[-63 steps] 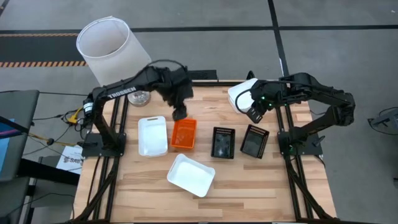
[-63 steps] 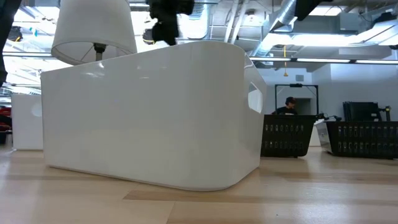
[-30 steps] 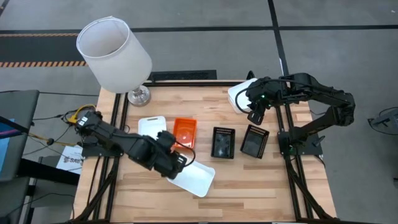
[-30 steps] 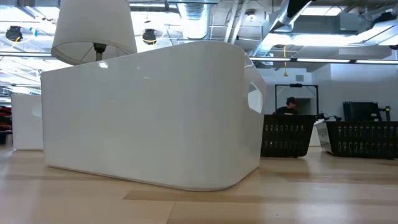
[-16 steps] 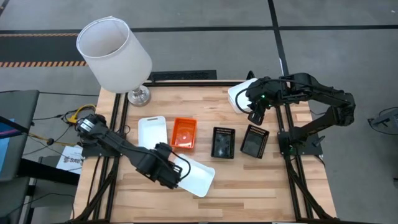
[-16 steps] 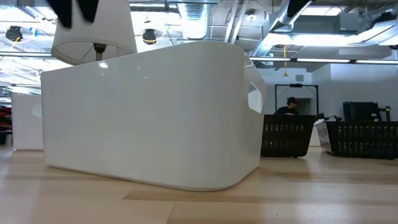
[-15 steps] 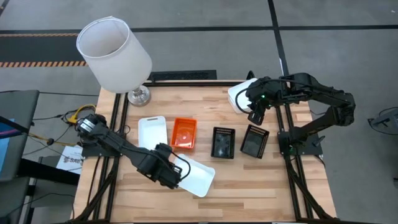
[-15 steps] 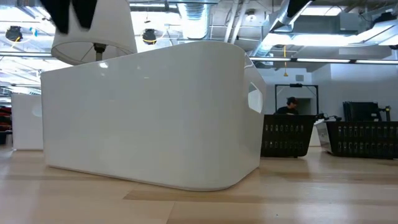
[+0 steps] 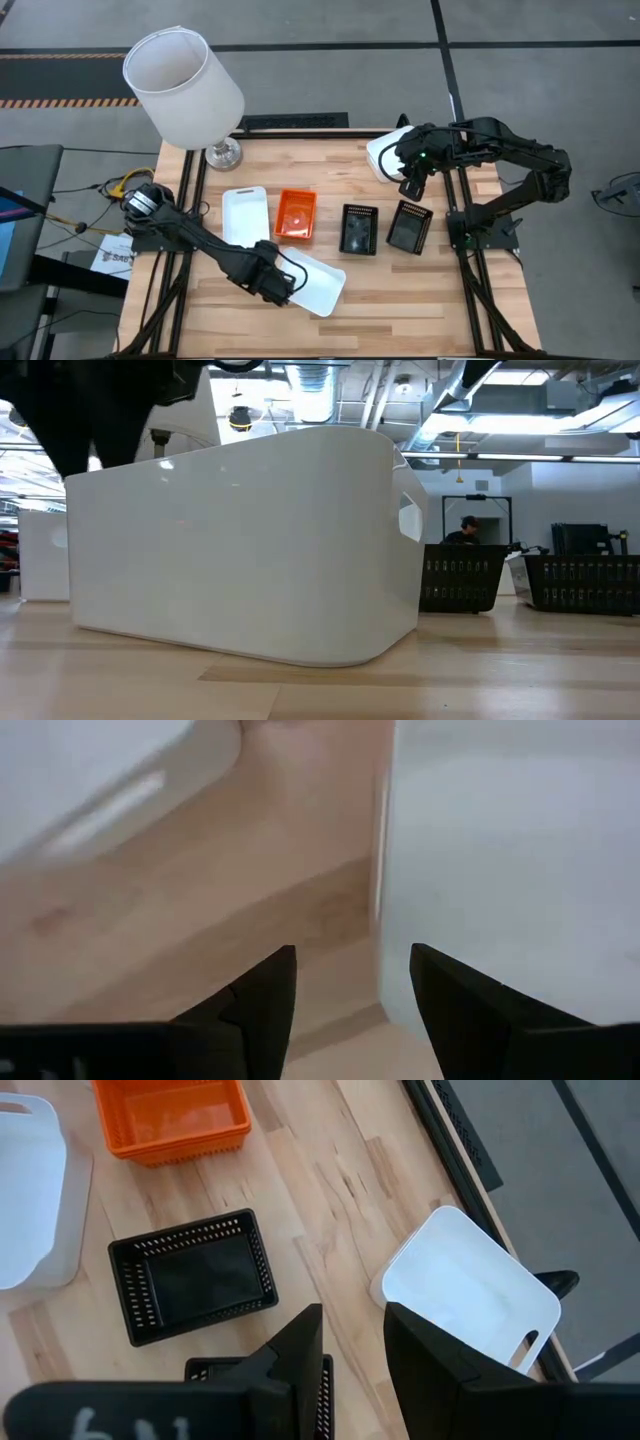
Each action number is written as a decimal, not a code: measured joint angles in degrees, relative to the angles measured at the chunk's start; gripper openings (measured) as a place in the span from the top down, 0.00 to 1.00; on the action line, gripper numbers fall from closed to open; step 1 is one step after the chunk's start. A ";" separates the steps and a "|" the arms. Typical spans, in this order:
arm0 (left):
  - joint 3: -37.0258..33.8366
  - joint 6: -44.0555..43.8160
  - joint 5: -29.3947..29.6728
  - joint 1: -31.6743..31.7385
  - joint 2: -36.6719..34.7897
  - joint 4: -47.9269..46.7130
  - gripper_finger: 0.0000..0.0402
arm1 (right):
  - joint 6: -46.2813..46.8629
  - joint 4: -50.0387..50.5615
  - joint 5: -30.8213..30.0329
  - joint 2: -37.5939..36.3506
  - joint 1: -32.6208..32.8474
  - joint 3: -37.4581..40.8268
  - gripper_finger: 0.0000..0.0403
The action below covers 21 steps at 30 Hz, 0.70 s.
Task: Stack baskets by color
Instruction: Stack the bottom white bin on top of the middle left white bin
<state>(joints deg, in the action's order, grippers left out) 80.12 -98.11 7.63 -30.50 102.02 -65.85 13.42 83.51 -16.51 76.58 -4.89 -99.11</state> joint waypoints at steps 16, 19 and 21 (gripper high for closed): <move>1.01 -24.68 9.69 -5.90 -1.31 -2.63 0.54 | -1.66 -0.05 -0.02 0.04 -0.02 0.00 0.67; 0.94 -23.25 9.02 -5.12 -0.55 -2.11 0.54 | -1.94 -0.03 -0.02 0.04 -0.02 0.00 0.67; 0.98 -23.87 8.55 -4.81 -0.70 -0.02 0.54 | -1.98 -0.05 -0.02 0.04 -0.02 0.00 0.67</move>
<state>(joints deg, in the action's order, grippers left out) 81.10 -121.98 16.19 -35.31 101.32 -65.87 11.44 83.46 -16.53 76.62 -4.91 -99.11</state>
